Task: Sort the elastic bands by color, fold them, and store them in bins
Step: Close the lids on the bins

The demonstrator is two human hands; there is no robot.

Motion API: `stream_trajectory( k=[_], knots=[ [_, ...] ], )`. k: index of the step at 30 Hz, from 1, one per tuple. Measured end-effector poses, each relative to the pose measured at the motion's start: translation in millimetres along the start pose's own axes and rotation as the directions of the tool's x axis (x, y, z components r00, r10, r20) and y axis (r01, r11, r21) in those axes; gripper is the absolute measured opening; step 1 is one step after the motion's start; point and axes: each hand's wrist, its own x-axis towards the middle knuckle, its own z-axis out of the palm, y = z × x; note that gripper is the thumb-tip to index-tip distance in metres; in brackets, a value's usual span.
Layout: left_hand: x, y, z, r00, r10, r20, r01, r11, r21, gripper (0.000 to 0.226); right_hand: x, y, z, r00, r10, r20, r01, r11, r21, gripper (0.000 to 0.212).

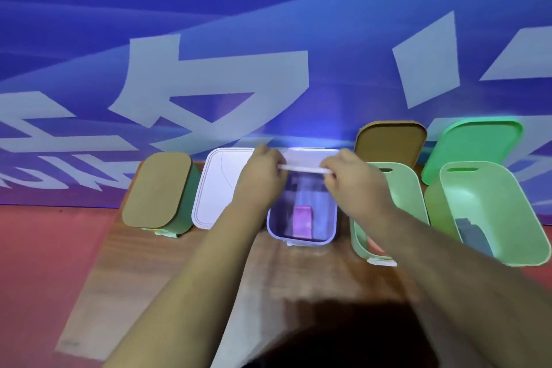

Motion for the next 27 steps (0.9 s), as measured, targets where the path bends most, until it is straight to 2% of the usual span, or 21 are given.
stream_trajectory(
  k=[2, 4, 9, 16, 27],
  knots=[
    [-25.9, -9.4, 8.3, 0.998, -0.034, 0.045, 0.033, 0.999, 0.02, 0.01, -27.4, -4.5, 14.8, 1.0, -0.019, 0.024, 0.019, 1.0, 0.007, 0.018],
    [-50.1, -16.3, 17.0, 0.993, -0.054, 0.105, 0.05, 0.998, 0.032, 0.013, -50.9, -8.8, 29.0, 0.993, 0.005, 0.115, -0.004, 1.0, -0.007, 0.024],
    [-91.3, -27.2, 37.1, 0.984, -0.044, 0.175, 0.029, 0.996, 0.086, 0.015, -91.4, -16.5, 53.2, 0.978, 0.02, 0.209, -0.01, 0.999, -0.051, 0.036],
    [-121.9, -44.5, 55.3, 0.971, -0.039, 0.237, 0.011, 0.993, 0.121, 0.022, -115.5, -18.7, 71.0, 0.97, -0.044, 0.239, 0.054, 0.998, -0.035, 0.027],
    [-131.2, -46.4, 58.7, 0.965, -0.029, 0.259, -0.007, 0.99, 0.138, 0.012, -119.7, -17.9, 78.4, 0.964, -0.042, 0.263, 0.045, 0.999, -0.003, 0.028]
  ],
)
